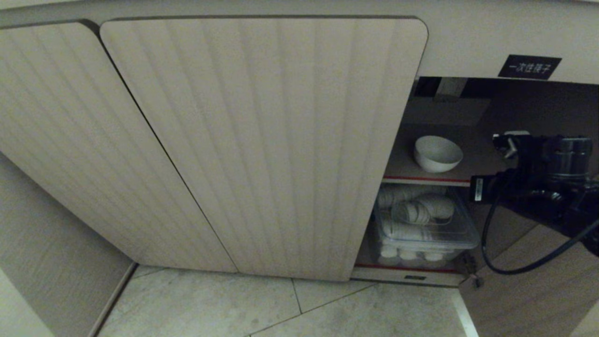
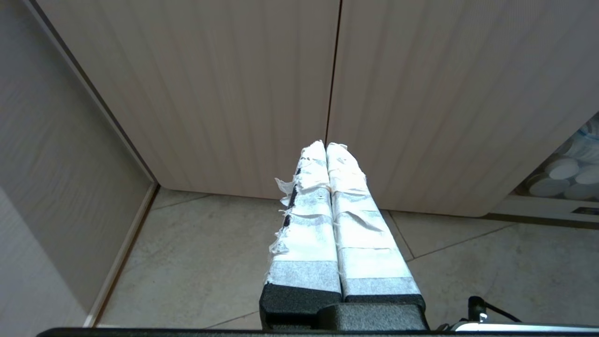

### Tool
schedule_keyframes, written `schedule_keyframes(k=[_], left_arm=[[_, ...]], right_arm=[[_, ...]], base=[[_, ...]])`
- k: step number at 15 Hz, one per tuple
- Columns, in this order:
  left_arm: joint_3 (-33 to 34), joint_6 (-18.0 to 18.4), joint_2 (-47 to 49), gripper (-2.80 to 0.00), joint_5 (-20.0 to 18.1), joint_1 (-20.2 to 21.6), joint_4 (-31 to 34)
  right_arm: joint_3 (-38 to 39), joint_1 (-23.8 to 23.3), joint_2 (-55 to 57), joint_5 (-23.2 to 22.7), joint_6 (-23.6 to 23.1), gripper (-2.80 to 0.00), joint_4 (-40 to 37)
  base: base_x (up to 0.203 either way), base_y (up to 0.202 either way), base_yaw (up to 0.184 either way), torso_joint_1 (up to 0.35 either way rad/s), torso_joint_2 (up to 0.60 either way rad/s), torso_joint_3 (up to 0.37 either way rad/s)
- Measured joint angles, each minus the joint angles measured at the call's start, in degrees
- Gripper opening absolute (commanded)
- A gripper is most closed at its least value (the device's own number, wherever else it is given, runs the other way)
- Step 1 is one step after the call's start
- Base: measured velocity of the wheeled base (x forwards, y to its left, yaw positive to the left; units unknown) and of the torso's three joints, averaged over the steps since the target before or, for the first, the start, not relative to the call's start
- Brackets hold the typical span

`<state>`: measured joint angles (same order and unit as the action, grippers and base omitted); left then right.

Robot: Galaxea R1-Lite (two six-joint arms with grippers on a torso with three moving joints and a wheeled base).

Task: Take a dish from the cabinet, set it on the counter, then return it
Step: Take the bowl from the cabinet

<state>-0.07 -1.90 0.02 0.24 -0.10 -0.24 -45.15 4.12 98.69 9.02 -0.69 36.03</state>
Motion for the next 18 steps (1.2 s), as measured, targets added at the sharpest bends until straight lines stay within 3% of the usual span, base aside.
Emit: schedule_keyframes(k=[6, 18], left_arm=[[0.0, 0.0, 0.0, -2.8, 0.01, 0.0, 0.01], [0.02, 0.0, 0.0, -2.8, 0.01, 0.0, 0.0]], right_arm=[[-6.06, -2.52, 3.64, -0.01, -0.01, -2.8, 0.34], [-11.94, -2.64, 9.31, -0.03, -0.02, -2.8, 1.51]], base=[[0.0, 0.0, 0.0, 0.0, 0.0, 0.0], [0.0, 0.0, 0.0, 0.0, 0.0, 0.0]])
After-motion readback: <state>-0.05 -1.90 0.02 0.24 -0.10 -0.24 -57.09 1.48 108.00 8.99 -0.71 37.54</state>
